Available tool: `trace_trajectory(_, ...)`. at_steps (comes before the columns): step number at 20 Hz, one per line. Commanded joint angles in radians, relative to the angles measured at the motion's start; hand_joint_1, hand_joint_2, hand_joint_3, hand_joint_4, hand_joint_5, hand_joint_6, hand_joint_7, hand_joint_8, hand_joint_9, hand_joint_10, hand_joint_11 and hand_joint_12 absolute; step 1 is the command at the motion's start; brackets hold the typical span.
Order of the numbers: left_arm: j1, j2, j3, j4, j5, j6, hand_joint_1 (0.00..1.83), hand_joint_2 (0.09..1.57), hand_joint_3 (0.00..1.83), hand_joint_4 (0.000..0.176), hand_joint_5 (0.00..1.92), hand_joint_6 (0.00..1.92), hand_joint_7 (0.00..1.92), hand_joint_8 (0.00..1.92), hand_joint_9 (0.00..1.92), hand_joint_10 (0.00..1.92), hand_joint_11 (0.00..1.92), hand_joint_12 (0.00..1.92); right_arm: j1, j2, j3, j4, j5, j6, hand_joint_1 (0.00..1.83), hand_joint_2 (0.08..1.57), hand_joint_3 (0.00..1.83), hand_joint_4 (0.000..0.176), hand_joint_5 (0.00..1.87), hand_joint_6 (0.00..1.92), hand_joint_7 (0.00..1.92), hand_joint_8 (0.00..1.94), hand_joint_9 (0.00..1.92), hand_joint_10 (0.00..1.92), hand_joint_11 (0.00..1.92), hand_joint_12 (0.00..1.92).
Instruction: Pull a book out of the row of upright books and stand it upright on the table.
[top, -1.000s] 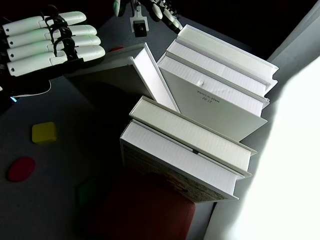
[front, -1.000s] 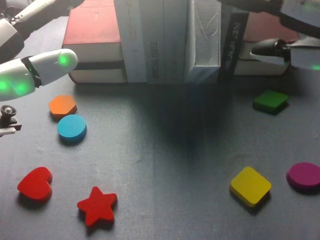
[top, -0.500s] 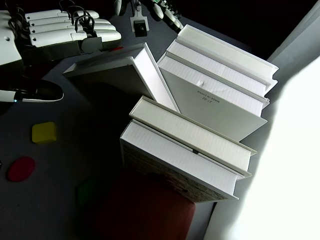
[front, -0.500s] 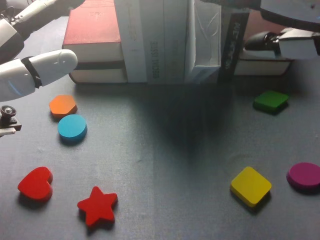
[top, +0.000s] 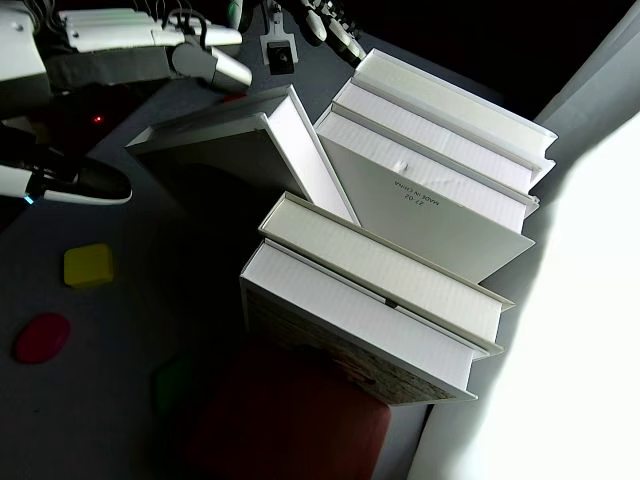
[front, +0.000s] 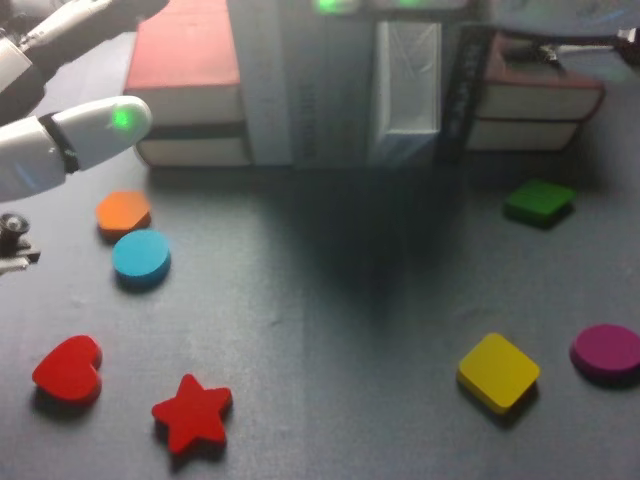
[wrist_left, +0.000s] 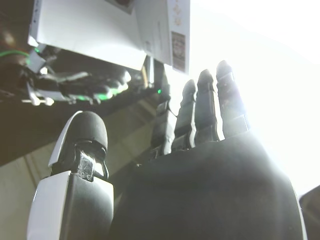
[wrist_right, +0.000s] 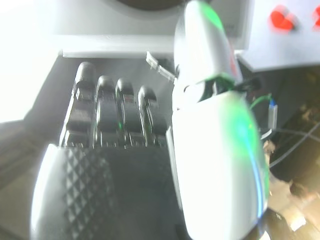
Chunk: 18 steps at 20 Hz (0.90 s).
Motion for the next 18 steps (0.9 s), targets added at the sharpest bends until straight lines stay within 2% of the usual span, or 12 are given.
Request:
trace_trajectory(1, -0.009, -0.004, 0.001, -0.024, -0.123, -0.006, 0.21, 1.36, 0.00, 0.043, 0.10, 0.00, 0.00, 0.00, 0.00, 0.00, 0.00, 0.00, 0.001, -0.022, -0.006, -0.025, -0.011, 0.017, 1.42, 1.02, 0.01, 0.007, 0.00, 0.00, 0.00, 0.00, 0.00, 0.00, 0.00, 0.00)
trace_trajectory(2, -0.009, -0.005, 0.001, -0.024, -0.122, -0.006, 0.19, 1.36, 0.00, 0.045, 0.10, 0.00, 0.00, 0.00, 0.00, 0.00, 0.00, 0.00, 0.002, -0.027, -0.006, -0.050, -0.018, 0.030, 1.42, 1.02, 0.01, 0.007, 0.01, 0.00, 0.00, 0.00, 0.00, 0.00, 0.00, 0.00)
trace_trajectory(4, -0.009, -0.005, 0.001, -0.024, -0.122, -0.006, 0.14, 1.37, 0.00, 0.046, 0.08, 0.00, 0.00, 0.00, 0.00, 0.00, 0.00, 0.00, 0.003, -0.030, -0.006, -0.064, -0.021, 0.039, 1.41, 1.03, 0.01, 0.019, 0.00, 0.00, 0.00, 0.00, 0.00, 0.00, 0.00, 0.00)
trace_trajectory(6, -0.010, -0.005, 0.001, -0.024, -0.122, -0.006, 0.12, 1.37, 0.00, 0.049, 0.08, 0.00, 0.00, 0.00, 0.00, 0.00, 0.00, 0.00, 0.003, -0.036, -0.004, -0.081, -0.025, 0.047, 1.41, 1.03, 0.01, 0.010, 0.00, 0.00, 0.00, 0.00, 0.00, 0.00, 0.00, 0.00)
trace_trajectory(9, -0.010, -0.006, 0.001, -0.024, -0.123, -0.006, 0.14, 1.37, 0.00, 0.047, 0.09, 0.00, 0.00, 0.00, 0.00, 0.00, 0.00, 0.00, 0.002, -0.043, -0.002, -0.088, -0.028, 0.047, 1.40, 1.03, 0.01, 0.027, 0.00, 0.00, 0.00, 0.00, 0.00, 0.00, 0.00, 0.00)
trace_trajectory(14, -0.010, -0.006, 0.001, -0.024, -0.124, -0.006, 0.17, 1.37, 0.00, 0.058, 0.08, 0.00, 0.00, 0.00, 0.00, 0.00, 0.00, 0.00, 0.002, -0.042, -0.002, -0.088, -0.028, 0.049, 1.36, 1.09, 0.03, 0.005, 0.00, 0.00, 0.00, 0.00, 0.00, 0.00, 0.00, 0.00)
trace_trajectory(15, -0.010, -0.006, 0.001, -0.024, -0.124, -0.006, 0.18, 1.37, 0.00, 0.054, 0.09, 0.00, 0.00, 0.00, 0.00, 0.00, 0.00, 0.00, 0.002, -0.042, -0.002, -0.088, -0.028, 0.049, 1.34, 1.12, 0.04, 0.018, 0.00, 0.00, 0.00, 0.00, 0.00, 0.00, 0.00, 0.00)
trace_trajectory(16, -0.010, -0.006, 0.001, -0.024, -0.124, -0.006, 0.16, 1.36, 0.00, 0.052, 0.09, 0.00, 0.00, 0.00, 0.00, 0.00, 0.00, 0.00, 0.002, -0.042, -0.002, -0.088, -0.028, 0.049, 1.26, 1.17, 0.05, 0.020, 0.02, 0.01, 0.00, 0.00, 0.00, 0.00, 0.00, 0.00)
trace_trajectory(17, -0.010, -0.006, 0.001, -0.024, -0.125, -0.006, 0.19, 1.36, 0.00, 0.042, 0.11, 0.01, 0.00, 0.00, 0.00, 0.00, 0.00, 0.00, 0.002, -0.042, -0.002, -0.093, -0.029, 0.050, 1.27, 1.19, 0.00, 0.000, 0.28, 0.02, 0.25, 0.00, 0.16, 0.08, 0.00, 0.75)
trace_trajectory(18, -0.010, -0.006, 0.001, -0.024, -0.125, -0.006, 0.20, 1.36, 0.00, 0.042, 0.11, 0.01, 0.00, 0.00, 0.00, 0.00, 0.00, 0.00, 0.001, -0.042, -0.002, -0.095, -0.032, 0.050, 1.34, 1.15, 0.00, 0.000, 0.50, 0.07, 0.48, 0.05, 0.37, 0.19, 0.00, 1.33)
